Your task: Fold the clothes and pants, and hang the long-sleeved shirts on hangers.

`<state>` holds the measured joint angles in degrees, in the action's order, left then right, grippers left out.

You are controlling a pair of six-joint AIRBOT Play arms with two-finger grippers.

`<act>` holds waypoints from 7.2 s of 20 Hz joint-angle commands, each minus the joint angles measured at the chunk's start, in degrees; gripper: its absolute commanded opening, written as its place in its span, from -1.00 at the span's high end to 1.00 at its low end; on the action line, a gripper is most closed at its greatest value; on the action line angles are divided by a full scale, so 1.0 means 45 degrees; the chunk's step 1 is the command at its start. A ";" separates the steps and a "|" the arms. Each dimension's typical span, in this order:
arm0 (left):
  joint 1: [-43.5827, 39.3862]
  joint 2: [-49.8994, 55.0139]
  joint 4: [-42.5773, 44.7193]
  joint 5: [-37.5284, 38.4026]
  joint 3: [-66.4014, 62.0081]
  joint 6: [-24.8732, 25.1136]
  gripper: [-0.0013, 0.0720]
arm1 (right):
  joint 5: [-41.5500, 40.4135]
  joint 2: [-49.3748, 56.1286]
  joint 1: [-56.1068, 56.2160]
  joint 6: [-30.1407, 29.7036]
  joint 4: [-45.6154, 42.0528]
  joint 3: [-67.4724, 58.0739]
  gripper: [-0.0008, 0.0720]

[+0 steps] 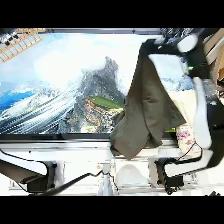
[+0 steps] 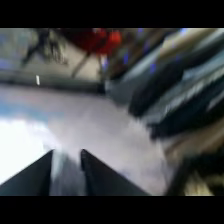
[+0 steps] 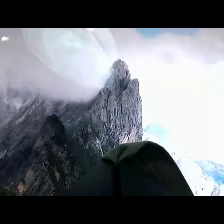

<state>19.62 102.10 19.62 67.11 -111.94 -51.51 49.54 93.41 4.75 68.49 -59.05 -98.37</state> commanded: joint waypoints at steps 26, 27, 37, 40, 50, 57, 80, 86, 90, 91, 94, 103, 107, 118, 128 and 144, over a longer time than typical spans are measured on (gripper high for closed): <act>-1.1618 0.0821 0.3162 0.4124 0.9457 -0.4571 -0.68 | 0.3560 -0.1117 -0.2089 0.0534 0.0461 -0.1496 -0.29; -1.1798 0.1005 0.3133 0.3813 0.9457 -0.4862 -0.68 | 0.3560 -0.1122 -0.2089 0.0529 0.0466 -0.1501 -0.20; -1.0564 0.0024 0.1054 0.4872 0.9452 -0.4648 0.96 | 0.4464 -0.1127 -0.2089 0.0063 -0.0029 -0.1496 -0.13; -0.6868 -0.2069 0.2667 0.6567 0.8607 -0.5071 0.96 | 0.5406 -0.1122 -0.2074 0.0049 -0.0053 -0.1481 -0.14; 0.1316 -0.0525 -0.1520 -0.5391 0.2550 -0.3653 -0.83 | 0.4163 -0.1112 -0.0379 0.0457 0.1486 0.1107 -0.23; 0.2035 -0.0053 0.9398 0.3113 0.2239 -0.6732 -0.28 | 0.3546 -0.1112 0.0593 0.0835 0.3104 0.4862 -0.30; 0.6513 0.1039 0.9685 0.1360 0.4668 -0.4857 -0.95 | 0.1991 0.6815 0.5867 0.4308 0.4702 -0.1729 -0.43; 0.6139 0.1171 1.0302 0.2011 0.4692 -0.4741 -0.95 | 0.2433 0.6892 0.5877 0.4342 0.4838 -0.2001 -0.29; 0.5615 0.1846 1.0292 0.3094 0.4697 -0.4745 -0.94 | 0.2414 0.6951 0.5887 0.4216 0.5343 -0.2001 -0.18; 0.5479 0.1957 1.0292 0.3109 0.4697 -0.4862 -0.94 | 0.2424 0.7014 0.5887 0.4206 0.5518 -0.2001 -0.18; 0.5246 0.2050 1.0292 0.3113 0.4697 -0.5231 0.07 | 0.2327 0.7261 0.6023 0.3886 0.6135 -0.2001 0.08; 0.5882 0.0155 0.5163 0.4687 0.4668 -0.4119 0.95 | 0.3920 0.6047 0.5464 0.3531 0.3094 -0.4080 0.93; 0.6630 -0.2327 -0.2992 0.4682 0.4668 -0.3784 0.95 | 0.5969 0.2127 0.4104 0.3196 -0.1836 -0.4197 0.93; 0.6858 -0.9034 -2.0240 0.2992 0.4668 -0.1481 0.95 | 0.4804 -0.9981 0.2885 0.1870 -0.4260 -0.4197 0.93; 0.6615 -0.8709 -0.8524 0.2239 0.4998 -0.3225 0.95 | 0.4959 -0.7873 0.2880 0.1715 -0.6290 -0.3507 0.93; 0.0903 -0.0194 -0.8859 -0.3133 1.0559 0.1540 0.95 | -0.3963 0.1579 0.0782 0.3143 -0.4964 0.1088 0.93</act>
<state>25.63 93.71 -7.22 55.57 -63.18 -51.11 40.77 96.40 8.67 82.08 -84.16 -93.89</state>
